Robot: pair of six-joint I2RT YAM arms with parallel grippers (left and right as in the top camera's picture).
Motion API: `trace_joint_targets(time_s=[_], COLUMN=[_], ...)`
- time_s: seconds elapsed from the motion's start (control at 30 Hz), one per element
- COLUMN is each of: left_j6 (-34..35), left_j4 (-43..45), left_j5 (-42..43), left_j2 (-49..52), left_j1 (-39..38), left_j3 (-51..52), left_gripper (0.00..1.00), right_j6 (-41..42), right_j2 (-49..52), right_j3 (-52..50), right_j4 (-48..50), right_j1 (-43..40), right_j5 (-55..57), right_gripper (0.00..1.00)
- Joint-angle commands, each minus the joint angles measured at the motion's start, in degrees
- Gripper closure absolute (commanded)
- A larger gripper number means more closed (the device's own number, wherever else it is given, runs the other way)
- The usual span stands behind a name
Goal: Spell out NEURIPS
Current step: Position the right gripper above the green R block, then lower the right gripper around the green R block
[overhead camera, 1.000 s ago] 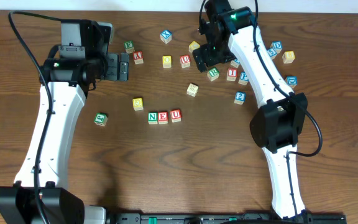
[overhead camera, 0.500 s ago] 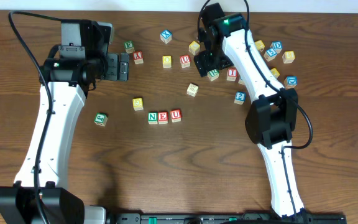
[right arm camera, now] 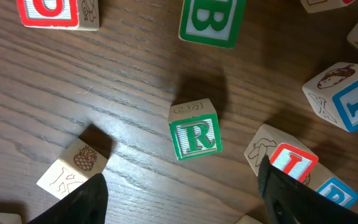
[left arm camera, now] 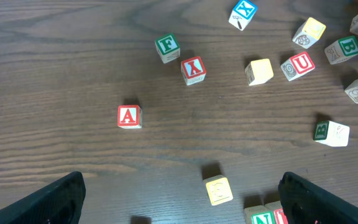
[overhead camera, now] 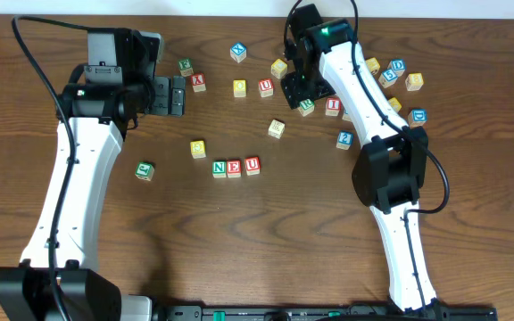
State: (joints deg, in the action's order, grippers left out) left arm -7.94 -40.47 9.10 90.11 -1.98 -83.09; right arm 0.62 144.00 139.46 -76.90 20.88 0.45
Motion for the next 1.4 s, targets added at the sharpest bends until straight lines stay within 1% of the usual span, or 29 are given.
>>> trace_joint_targets(time_s=[0.0,0.43,1.37], left_j6=[-0.61,-0.59,-0.61], left_j4=[-0.02,-0.02,-0.02], left_j5=[0.35,0.35,0.35], left_j2=[-0.24,-0.24,-0.24], left_j1=[0.2,0.2,0.2], left_j3=[-1.46,-1.49,-1.46], left_gripper=[0.02,0.02,0.02], right_j6=[0.17,-0.04,-1.53], right_j2=[1.46,4.24,4.26], right_j3=[0.66,0.5,0.46], right_j4=[-0.24,-0.94,0.39], right_j1=[0.55,0.57,0.59], right_j5=[0.02,0.02,0.04], right_gripper=[0.27,0.28,0.3])
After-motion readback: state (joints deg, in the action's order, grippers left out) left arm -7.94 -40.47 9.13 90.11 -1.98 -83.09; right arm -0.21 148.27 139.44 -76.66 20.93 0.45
